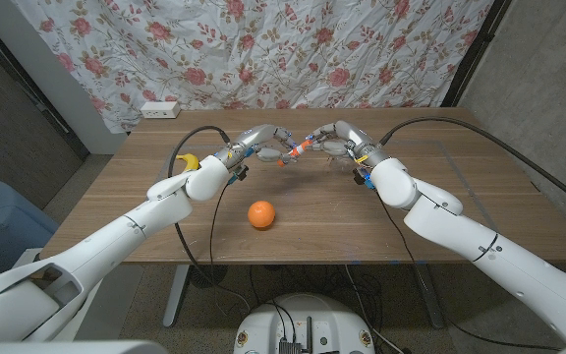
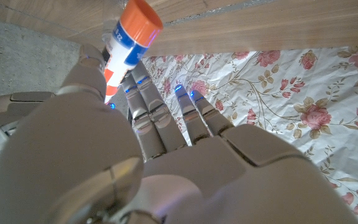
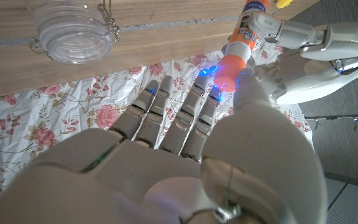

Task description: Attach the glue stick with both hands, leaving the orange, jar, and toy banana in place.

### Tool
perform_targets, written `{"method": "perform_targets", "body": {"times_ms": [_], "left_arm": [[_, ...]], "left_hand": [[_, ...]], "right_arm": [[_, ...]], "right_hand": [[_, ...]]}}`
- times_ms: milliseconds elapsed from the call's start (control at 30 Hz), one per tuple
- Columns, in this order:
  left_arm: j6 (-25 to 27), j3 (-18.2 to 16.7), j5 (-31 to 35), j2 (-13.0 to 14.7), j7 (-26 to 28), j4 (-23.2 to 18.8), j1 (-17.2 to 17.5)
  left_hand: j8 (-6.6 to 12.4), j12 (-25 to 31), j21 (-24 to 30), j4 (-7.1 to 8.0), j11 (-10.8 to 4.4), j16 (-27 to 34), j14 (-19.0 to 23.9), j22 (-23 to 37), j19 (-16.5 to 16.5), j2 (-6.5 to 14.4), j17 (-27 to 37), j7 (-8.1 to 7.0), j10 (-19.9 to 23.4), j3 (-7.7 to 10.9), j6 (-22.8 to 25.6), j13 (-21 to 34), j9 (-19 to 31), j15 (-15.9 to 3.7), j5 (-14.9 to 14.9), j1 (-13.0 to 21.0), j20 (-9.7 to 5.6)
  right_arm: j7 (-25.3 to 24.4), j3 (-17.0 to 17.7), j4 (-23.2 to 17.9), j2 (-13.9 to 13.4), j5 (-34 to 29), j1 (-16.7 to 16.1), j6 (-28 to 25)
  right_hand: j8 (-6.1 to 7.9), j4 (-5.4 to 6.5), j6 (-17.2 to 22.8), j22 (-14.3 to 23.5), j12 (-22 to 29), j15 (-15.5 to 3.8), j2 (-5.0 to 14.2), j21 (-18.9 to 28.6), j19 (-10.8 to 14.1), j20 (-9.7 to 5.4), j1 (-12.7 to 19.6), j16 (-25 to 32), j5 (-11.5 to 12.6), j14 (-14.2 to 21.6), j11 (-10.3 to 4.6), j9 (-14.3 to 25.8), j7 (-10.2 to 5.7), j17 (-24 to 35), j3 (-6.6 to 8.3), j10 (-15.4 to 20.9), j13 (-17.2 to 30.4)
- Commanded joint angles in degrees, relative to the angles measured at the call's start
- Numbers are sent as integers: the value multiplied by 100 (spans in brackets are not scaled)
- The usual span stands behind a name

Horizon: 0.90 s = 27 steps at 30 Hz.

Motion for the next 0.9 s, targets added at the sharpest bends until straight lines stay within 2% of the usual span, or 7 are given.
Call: {"method": "perform_targets", "body": {"times_ms": [33, 900], "left_arm": [[17, -9, 6, -9, 32, -10, 23], [-17, 28, -2, -59, 19, 70, -38]], "left_hand": [[56, 51, 32, 42, -34, 33, -9, 21, 29, 415, 14, -208, 15, 8, 419, 24, 22, -876, 48, 386, -335], [58, 52, 31, 42, -35, 35, -7, 21, 27, 422, 15, -198, 14, 0, 422, 25, 22, -877, 48, 399, -332]], "right_arm": [[-2, 2, 57, 4, 58, 8, 33], [-35, -70, 155, 78, 83, 50, 95]], "right_hand": [[-41, -1, 31, 34, 5, -752, 61, 7, -20, 4, -8, 37, -24, -14, -18, 16, 26, 35, -40, -22, 17], [-52, -9, 75, 34, 19, -760, 85, 8, -19, 6, -14, 51, -37, -11, -17, 22, 26, 38, -63, -3, 20]]}}
